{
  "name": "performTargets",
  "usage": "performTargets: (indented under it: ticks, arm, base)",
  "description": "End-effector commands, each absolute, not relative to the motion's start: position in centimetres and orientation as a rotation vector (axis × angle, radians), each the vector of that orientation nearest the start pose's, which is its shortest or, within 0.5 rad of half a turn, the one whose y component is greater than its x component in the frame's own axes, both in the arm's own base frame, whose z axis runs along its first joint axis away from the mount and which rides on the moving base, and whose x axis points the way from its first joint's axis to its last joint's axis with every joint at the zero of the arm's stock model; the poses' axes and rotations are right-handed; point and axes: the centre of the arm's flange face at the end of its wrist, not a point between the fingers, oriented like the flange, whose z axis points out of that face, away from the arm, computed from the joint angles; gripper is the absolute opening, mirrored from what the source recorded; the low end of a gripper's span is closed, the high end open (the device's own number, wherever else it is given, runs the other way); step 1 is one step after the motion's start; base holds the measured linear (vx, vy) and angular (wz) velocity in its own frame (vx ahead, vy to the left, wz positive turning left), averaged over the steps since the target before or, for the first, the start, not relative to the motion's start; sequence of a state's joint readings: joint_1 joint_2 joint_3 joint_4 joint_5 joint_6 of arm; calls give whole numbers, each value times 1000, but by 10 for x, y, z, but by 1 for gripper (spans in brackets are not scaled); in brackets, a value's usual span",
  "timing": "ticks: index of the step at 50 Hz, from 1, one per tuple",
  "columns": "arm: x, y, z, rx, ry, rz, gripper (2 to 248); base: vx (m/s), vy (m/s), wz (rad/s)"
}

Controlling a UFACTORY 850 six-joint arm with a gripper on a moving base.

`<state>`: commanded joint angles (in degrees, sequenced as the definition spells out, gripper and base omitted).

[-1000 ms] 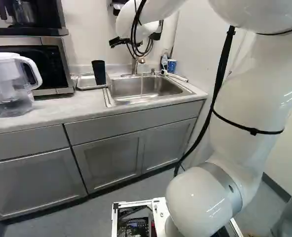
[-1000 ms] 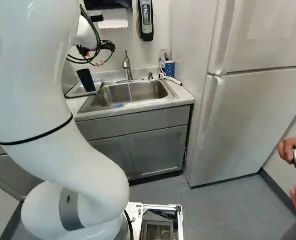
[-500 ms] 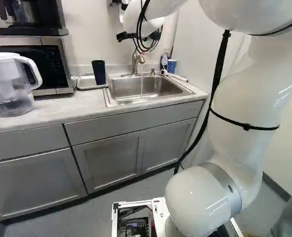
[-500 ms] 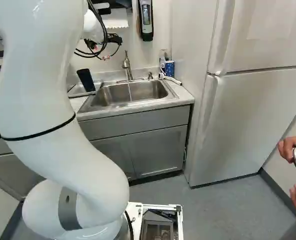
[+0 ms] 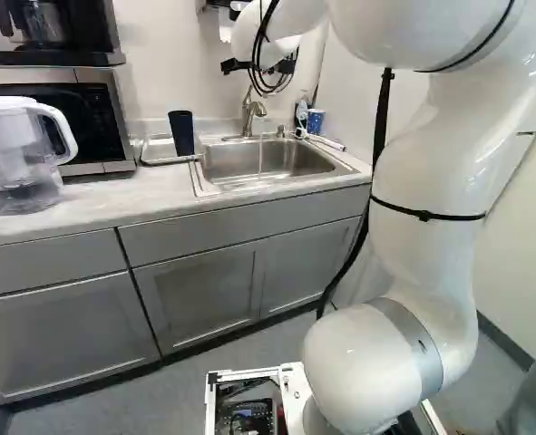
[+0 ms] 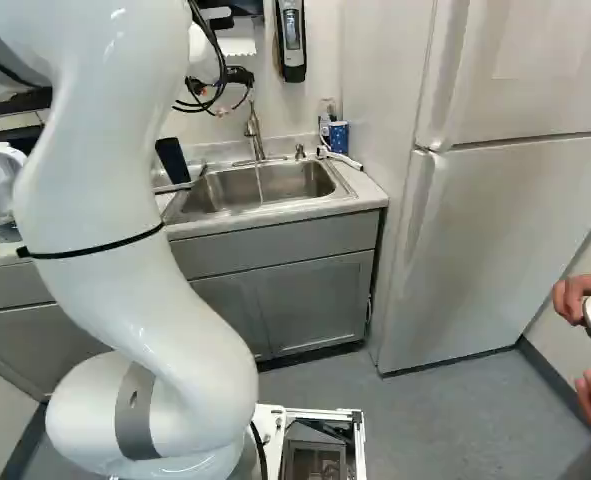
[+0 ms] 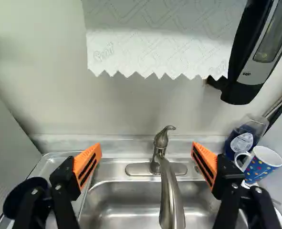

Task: Rinse the cup and place it in the tray

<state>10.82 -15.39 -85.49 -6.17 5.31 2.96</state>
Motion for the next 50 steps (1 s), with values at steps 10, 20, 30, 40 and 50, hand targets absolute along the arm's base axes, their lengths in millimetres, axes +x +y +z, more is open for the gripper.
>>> performTargets:
  ticks: [10,20,30,40,50]
  arm:
    - [651,122,711,-2394,-298,-1874,247]
    - [670,123,709,-2388,-292,-1886,247]
    - [690,123,706,-2381,-286,-1900,247]
    - [707,123,704,-2374,-279,-1913,247]
    - [718,123,702,-2369,-276,-1923,247]
  base:
    - [0,0,0]
    - [0,0,0]
    - [0,0,0]
    - [0,0,0]
    - [0,0,0]
